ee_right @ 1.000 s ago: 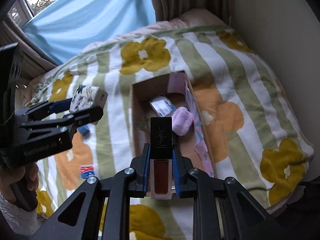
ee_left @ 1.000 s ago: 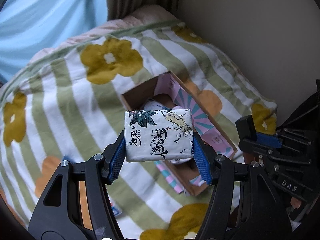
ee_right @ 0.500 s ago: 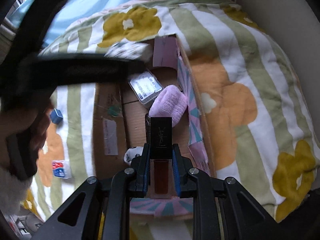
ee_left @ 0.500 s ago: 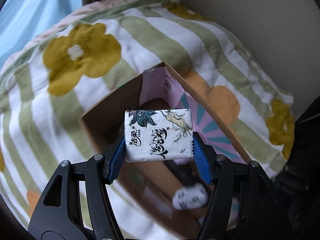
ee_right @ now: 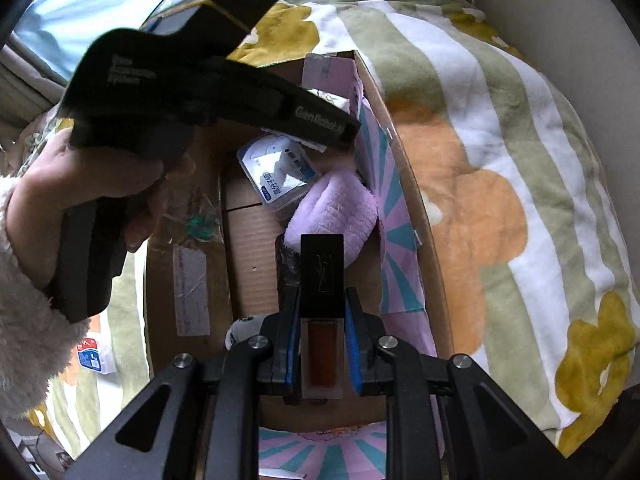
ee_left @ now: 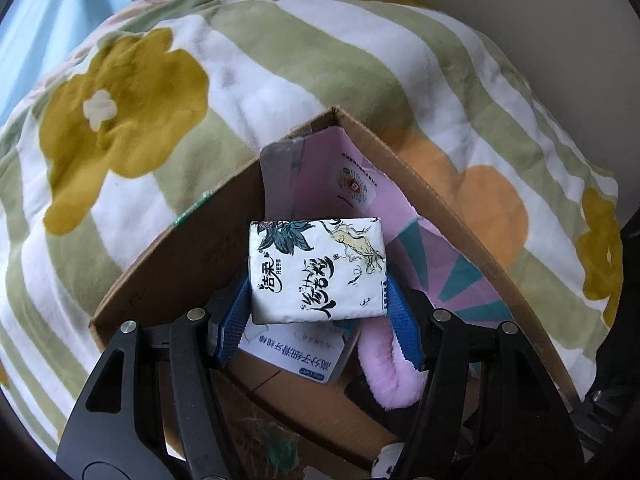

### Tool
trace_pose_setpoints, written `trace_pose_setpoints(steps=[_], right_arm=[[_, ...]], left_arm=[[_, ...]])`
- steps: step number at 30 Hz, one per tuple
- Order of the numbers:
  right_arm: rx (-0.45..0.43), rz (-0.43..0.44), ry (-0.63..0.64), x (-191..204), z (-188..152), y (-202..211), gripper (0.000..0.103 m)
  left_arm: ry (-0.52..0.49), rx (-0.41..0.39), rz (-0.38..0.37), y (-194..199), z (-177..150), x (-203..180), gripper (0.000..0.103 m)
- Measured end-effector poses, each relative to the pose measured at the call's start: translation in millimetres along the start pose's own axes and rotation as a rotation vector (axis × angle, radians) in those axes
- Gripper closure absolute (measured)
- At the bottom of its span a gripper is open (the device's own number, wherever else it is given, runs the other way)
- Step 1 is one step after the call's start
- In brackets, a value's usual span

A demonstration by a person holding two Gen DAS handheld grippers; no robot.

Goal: Organize objects
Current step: 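Open both grippers to drop the tissue pack and lipstick into the box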

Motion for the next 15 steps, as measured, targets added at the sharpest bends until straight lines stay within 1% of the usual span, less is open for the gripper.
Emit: trace_pose_setpoints(steps=[1, 2, 3, 4, 7, 12, 15], right_arm=[[-0.011, 0.008, -0.009, 0, 0, 2, 0.062], [-0.022, 0.02, -0.021, 0, -1, 5, 0.031], [-0.03, 0.028, -0.028, 1, -2, 7, 0.006], [-0.036, 0.04, -0.032, 2, -3, 8, 0.0], [-0.038, 0.051, -0.048, 4, -6, 10, 0.0], [-0.03, 0.041, -0.051, 3, -9, 9, 0.0], [-0.026, 0.042, -0.046, 2, -10, 11, 0.0]], left_arm=[[0.001, 0.003, -0.007, 1, 1, -1, 0.027], [-0.002, 0.001, -0.012, 3, 2, -2, 0.0], [-0.007, -0.007, -0.009, 6, 3, -2, 0.0], [-0.016, -0.021, -0.004, 10, 3, -3, 0.0], [-0.031, -0.022, 0.002, 16, 2, -5, 0.0], [-0.014, -0.017, -0.012, 22, -7, -2, 0.0], [-0.012, -0.021, 0.006, 25, -8, -1, 0.0]])
Point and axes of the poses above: each gripper's, at about its wrist camera, not at the fingertips, and y roughly against the way its jaws point, x to its left, z to its top, the point moved 4 cm from there along -y, roughly the way its jaws point, and after that the axes turned 3 degrees about y, right-handed, at the moved point
